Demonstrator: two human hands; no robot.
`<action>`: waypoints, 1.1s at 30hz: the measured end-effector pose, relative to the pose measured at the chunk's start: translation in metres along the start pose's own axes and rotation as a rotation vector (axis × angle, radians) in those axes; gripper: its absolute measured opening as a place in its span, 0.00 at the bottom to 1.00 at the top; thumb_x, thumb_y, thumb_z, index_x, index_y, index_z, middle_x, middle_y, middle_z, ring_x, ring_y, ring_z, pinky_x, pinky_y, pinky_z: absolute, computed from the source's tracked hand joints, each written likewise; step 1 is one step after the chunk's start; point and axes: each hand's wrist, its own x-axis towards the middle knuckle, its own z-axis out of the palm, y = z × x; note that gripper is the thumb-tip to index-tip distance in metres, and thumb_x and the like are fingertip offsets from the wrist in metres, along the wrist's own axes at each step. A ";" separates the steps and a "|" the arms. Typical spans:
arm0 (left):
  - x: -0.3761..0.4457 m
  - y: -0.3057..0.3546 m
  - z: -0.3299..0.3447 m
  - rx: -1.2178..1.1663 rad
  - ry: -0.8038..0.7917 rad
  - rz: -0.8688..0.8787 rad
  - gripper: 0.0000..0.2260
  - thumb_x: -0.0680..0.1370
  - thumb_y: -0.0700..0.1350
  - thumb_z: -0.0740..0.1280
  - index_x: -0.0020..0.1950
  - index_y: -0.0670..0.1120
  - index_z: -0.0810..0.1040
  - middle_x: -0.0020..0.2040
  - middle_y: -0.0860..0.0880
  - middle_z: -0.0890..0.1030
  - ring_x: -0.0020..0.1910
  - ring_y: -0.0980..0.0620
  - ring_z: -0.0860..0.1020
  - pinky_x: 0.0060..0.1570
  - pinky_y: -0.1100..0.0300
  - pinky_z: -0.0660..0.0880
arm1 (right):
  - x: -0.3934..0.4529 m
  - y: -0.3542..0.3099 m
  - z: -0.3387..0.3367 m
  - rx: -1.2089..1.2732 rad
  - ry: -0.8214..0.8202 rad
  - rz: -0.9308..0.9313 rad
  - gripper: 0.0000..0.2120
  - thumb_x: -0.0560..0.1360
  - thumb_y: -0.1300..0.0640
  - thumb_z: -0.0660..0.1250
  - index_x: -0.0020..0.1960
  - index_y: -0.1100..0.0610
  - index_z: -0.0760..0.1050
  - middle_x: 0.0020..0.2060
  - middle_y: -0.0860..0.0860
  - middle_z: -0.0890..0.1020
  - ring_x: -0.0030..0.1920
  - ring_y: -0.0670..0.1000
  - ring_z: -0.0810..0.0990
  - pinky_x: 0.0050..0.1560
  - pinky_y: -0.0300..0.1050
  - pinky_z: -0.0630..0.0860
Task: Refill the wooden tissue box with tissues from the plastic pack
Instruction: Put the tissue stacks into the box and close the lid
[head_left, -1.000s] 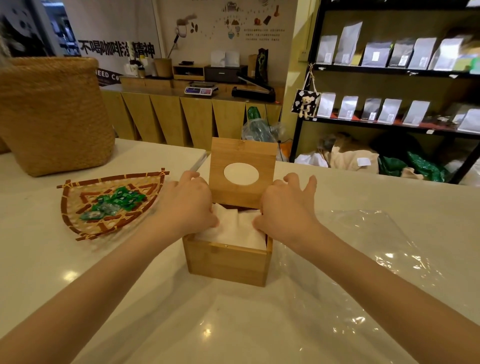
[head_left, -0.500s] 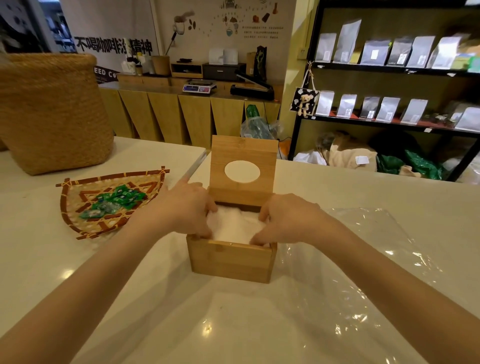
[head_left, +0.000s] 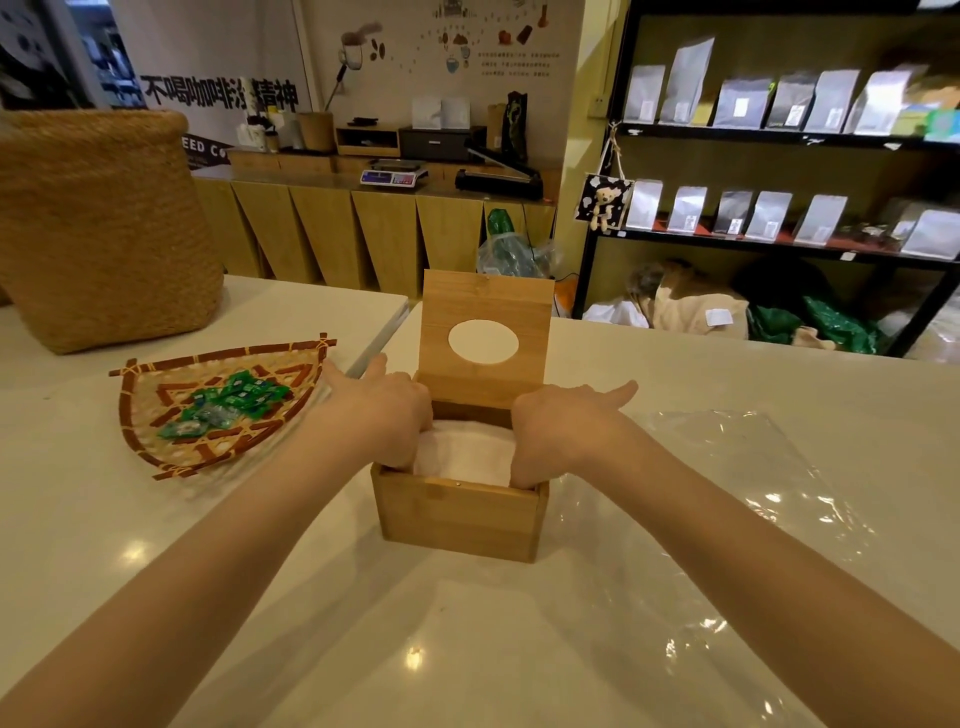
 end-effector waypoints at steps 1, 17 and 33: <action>0.000 0.000 0.000 -0.002 -0.002 0.004 0.20 0.76 0.41 0.63 0.66 0.54 0.71 0.72 0.47 0.64 0.75 0.41 0.48 0.67 0.28 0.44 | 0.000 0.000 0.001 0.004 0.006 0.007 0.09 0.71 0.56 0.65 0.48 0.56 0.69 0.61 0.58 0.73 0.70 0.66 0.61 0.64 0.79 0.43; -0.008 -0.012 -0.057 -0.508 0.644 0.200 0.37 0.65 0.44 0.75 0.69 0.52 0.60 0.70 0.48 0.66 0.62 0.47 0.71 0.55 0.54 0.74 | 0.010 0.056 -0.053 0.483 0.639 -0.177 0.31 0.66 0.52 0.75 0.65 0.53 0.66 0.55 0.55 0.79 0.52 0.56 0.78 0.54 0.57 0.78; -0.040 -0.010 0.000 -0.551 0.852 0.339 0.15 0.77 0.48 0.62 0.63 0.51 0.72 0.58 0.53 0.75 0.53 0.58 0.71 0.51 0.69 0.66 | -0.031 0.040 0.006 0.492 0.905 -0.522 0.16 0.80 0.49 0.55 0.49 0.54 0.80 0.31 0.47 0.79 0.32 0.47 0.75 0.42 0.40 0.69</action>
